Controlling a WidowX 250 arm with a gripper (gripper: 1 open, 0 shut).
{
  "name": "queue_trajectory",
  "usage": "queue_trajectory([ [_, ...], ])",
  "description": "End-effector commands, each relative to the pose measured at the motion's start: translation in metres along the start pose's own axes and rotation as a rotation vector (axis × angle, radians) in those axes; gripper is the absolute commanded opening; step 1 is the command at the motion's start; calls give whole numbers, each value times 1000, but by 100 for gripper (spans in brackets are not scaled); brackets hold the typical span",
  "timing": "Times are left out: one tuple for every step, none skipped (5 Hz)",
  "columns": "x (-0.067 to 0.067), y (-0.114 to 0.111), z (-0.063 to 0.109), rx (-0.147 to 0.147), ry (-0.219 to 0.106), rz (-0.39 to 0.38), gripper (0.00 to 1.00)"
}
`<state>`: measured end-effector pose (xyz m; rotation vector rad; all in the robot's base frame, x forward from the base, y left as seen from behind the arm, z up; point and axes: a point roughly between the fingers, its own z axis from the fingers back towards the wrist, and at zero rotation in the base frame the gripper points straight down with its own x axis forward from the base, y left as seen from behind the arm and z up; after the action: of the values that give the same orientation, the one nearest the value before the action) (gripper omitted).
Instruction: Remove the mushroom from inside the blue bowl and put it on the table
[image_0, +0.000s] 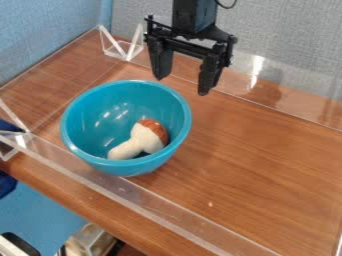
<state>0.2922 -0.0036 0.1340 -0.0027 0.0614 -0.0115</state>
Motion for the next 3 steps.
queue_trajectory([
  [0, 1, 2, 0, 13, 22, 100],
  [-12, 19, -5, 7, 22, 80, 100],
  [-26, 41, -12, 16, 17, 139, 100],
])
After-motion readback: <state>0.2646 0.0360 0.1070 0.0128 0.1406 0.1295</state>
